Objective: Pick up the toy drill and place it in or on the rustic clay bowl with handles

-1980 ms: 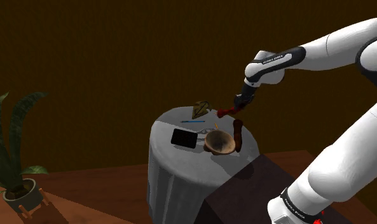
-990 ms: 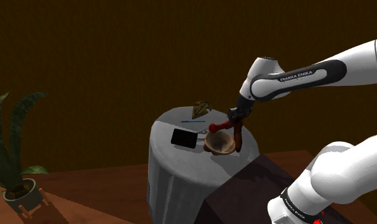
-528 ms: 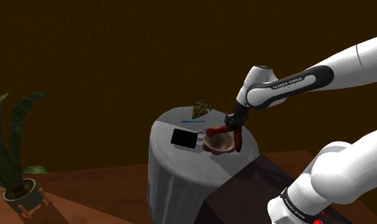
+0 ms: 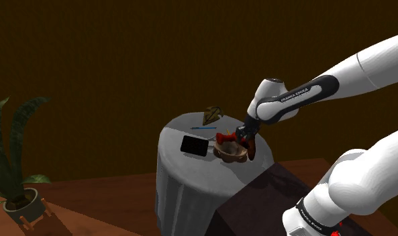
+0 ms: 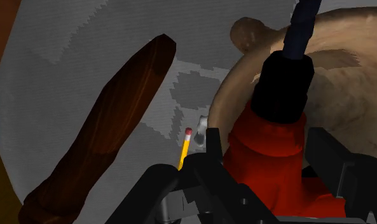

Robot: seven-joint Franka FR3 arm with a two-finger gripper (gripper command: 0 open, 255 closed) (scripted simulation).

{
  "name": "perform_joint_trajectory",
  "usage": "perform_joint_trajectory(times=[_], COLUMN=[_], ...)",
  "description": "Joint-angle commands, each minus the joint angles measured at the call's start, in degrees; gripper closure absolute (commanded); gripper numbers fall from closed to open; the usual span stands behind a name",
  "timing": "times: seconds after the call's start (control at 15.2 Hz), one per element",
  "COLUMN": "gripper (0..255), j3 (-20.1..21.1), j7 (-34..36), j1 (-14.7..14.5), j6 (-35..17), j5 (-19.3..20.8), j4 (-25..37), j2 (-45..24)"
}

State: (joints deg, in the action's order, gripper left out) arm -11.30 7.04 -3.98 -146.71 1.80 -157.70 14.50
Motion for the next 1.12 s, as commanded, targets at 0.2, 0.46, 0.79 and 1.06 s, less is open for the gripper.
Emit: perform_joint_trajectory(times=[0.2, 0.46, 0.79, 1.06], gripper=[255, 0, 0, 0], j3=[0.0, 0.0, 0.2, 0.7], j7=[0.0, 0.0, 0.3, 1.0], j1=[-0.1, -0.1, 0.2, 0.8], j6=[-0.4, -0.4, 2.1, 9.1], j5=[-0.1, -0.1, 0.4, 1.3], j4=[0.0, 0.0, 0.4, 2.1], j2=[-0.4, -0.4, 1.8, 7.1])
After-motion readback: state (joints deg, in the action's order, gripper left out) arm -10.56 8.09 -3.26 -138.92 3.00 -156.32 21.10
